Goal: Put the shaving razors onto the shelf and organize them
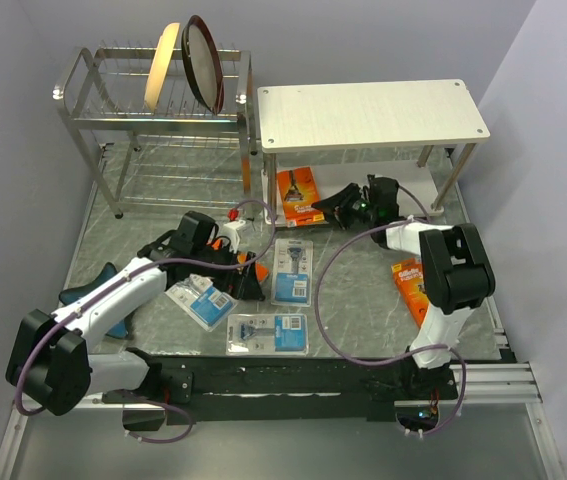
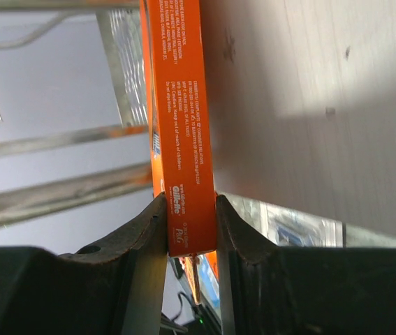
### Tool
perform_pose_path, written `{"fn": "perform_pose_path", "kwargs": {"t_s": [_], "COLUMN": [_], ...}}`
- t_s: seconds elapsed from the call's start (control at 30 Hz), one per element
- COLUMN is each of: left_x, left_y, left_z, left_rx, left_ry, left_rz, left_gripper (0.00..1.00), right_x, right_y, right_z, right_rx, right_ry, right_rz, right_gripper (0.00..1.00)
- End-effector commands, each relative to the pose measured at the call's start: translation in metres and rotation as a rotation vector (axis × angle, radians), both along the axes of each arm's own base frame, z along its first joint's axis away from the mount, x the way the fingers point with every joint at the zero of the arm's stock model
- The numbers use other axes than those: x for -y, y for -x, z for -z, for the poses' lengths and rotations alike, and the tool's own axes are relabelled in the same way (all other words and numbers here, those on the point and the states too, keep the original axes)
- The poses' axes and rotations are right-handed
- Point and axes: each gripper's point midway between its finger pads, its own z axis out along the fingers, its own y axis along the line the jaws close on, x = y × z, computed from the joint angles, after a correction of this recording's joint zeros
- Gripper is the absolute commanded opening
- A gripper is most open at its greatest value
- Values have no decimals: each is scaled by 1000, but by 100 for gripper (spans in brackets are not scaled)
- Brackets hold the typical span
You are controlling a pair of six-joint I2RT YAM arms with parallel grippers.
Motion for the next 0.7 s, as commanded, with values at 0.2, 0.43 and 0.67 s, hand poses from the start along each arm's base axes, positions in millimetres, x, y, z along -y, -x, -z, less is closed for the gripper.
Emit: {"fn": "perform_pose_path", "kwargs": {"t_s": [0.2,0.43,0.67], "left_x": [-1,-6,-32], "left_y": [-23,-27,-47], "left_z": [-11,-7,8], "left_rx": [65,74,97], "left_ry": [-13,-53,-151], "left_rz": [-21,-39,-172], "left_gripper": [100,99,100], "right_x": [0,-10,4], "right_y": [-40,-29,-8], "right_z": [-2,9,7], "right_rx": [9,-40,-41], "right_ry": [30,104,196], "right_rz": [74,40,44], "right_gripper": [17,39,69]}}
